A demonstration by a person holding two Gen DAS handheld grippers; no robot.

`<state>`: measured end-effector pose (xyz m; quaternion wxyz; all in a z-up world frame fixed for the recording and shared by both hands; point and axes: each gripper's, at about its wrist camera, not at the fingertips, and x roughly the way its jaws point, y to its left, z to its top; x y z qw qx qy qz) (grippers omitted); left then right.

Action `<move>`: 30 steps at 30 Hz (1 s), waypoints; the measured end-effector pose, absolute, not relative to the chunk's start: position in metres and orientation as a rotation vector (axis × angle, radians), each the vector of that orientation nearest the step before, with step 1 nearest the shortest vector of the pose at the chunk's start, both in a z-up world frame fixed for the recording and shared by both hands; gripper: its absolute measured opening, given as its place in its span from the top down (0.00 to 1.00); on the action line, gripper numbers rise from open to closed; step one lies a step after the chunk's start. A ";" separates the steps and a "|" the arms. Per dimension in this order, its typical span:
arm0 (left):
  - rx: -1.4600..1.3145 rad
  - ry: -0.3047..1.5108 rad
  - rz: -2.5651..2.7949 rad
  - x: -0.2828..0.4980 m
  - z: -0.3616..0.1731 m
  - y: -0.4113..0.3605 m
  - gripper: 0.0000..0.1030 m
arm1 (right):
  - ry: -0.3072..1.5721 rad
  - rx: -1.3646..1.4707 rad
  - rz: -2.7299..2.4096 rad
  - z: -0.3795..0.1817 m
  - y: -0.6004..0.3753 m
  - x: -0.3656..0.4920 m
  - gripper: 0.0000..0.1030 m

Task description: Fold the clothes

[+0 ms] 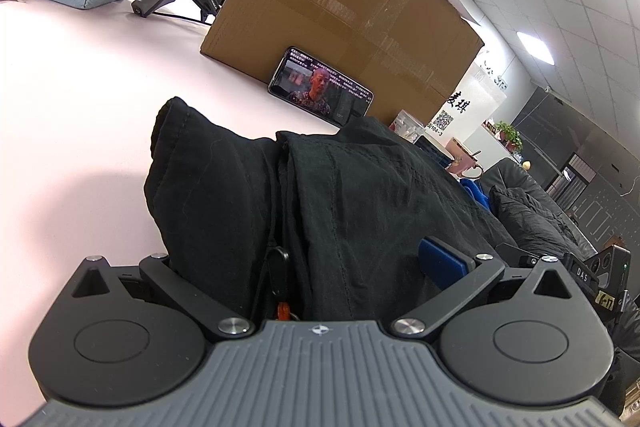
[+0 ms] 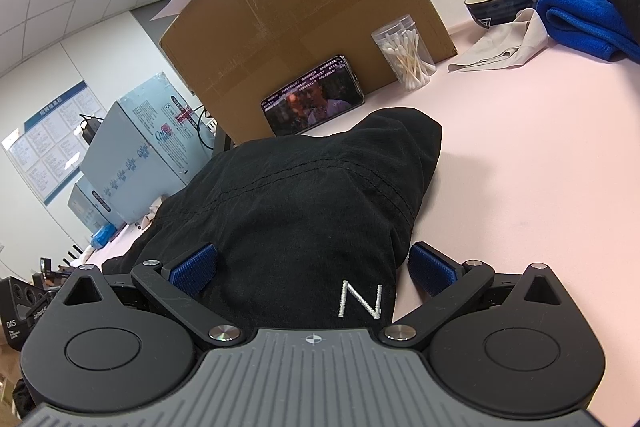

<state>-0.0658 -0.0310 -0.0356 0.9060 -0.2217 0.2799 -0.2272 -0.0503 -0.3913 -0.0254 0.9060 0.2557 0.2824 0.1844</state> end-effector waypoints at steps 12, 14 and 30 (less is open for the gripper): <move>-0.434 0.585 -0.461 -0.066 -0.034 -0.034 0.00 | 0.589 0.517 0.405 -0.024 -0.386 -0.049 0.00; -0.430 0.583 -0.459 -0.066 -0.034 -0.035 0.00 | 0.579 0.508 0.389 -0.023 -0.385 -0.052 0.03; -0.526 0.557 -0.413 -0.070 -0.039 -0.022 0.26 | 0.593 0.546 0.410 -0.026 -0.385 -0.048 0.15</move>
